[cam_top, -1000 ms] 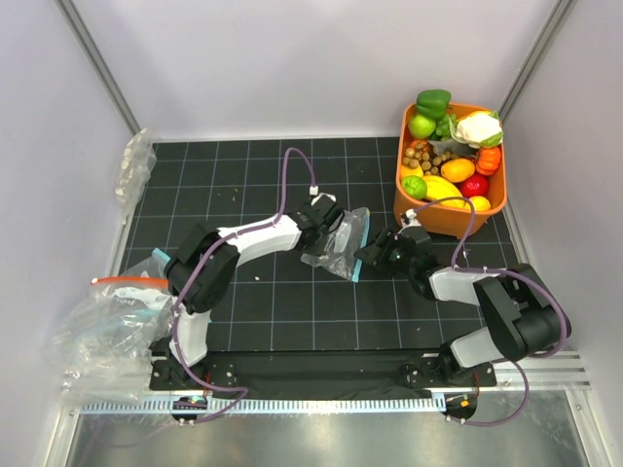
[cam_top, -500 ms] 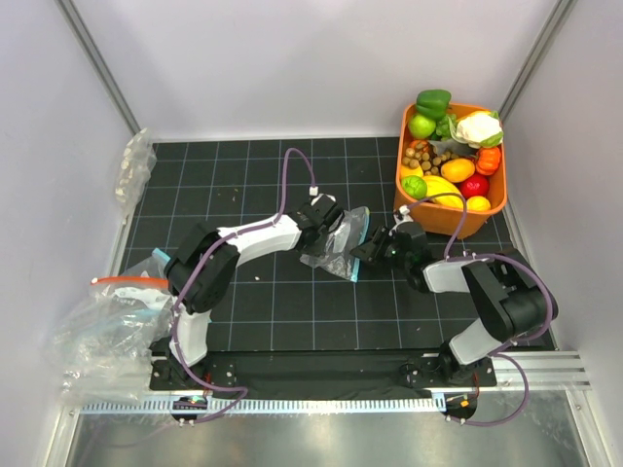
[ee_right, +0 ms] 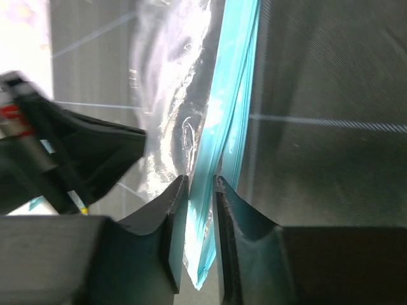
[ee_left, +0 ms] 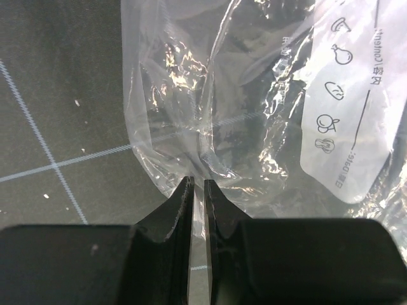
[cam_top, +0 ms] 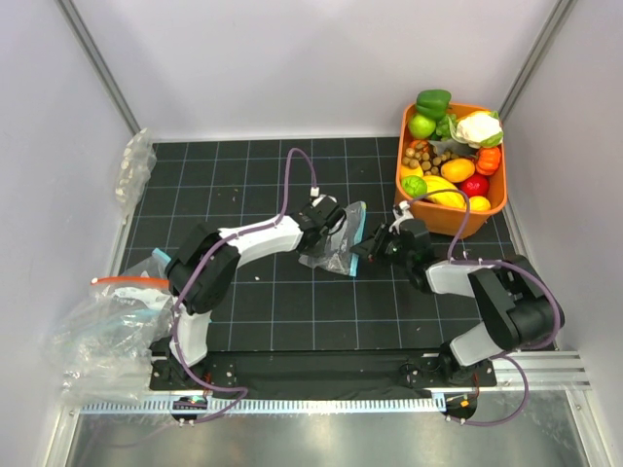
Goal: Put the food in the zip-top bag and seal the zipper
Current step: Pick up the zipper food storage bag at the center of the board, then open the zipper of the food storage bag.
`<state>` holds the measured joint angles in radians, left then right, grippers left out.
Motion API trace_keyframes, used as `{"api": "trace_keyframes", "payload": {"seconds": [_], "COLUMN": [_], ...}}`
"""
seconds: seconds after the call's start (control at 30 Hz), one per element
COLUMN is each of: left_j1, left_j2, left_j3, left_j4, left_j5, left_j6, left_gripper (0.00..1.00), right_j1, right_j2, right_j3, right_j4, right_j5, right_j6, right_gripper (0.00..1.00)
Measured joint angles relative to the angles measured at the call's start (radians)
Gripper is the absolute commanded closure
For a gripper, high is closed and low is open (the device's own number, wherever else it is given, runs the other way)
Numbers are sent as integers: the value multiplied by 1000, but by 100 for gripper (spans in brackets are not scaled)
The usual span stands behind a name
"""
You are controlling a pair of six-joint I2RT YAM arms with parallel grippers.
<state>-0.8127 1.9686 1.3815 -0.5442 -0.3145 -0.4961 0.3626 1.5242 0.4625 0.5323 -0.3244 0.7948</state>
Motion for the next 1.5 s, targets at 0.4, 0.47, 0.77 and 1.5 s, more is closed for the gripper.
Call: {"api": "trace_keyframes", "payload": {"seconds": [0.4, 0.47, 0.77, 1.5], "left_j1": [-39, -43, -45, -45], "left_j2": [-4, -17, -336, -576], "left_j3": [10, 9, -127, -344], "left_j4": [-38, -46, 9, 285], "left_j5": [-112, -124, -148, 80], "left_j6": [5, 3, -3, -56], "left_gripper": [85, 85, 72, 12], "right_j1": [11, 18, 130, 429], "right_j2": [-88, -113, -285, -371], "right_j3": [-5, -5, 1, 40], "right_j4": [0, -20, -144, -277], "right_j5": [1, 12, 140, 420], "right_j6": [-35, -45, -148, -412], "right_gripper": [99, 99, 99, 99]}}
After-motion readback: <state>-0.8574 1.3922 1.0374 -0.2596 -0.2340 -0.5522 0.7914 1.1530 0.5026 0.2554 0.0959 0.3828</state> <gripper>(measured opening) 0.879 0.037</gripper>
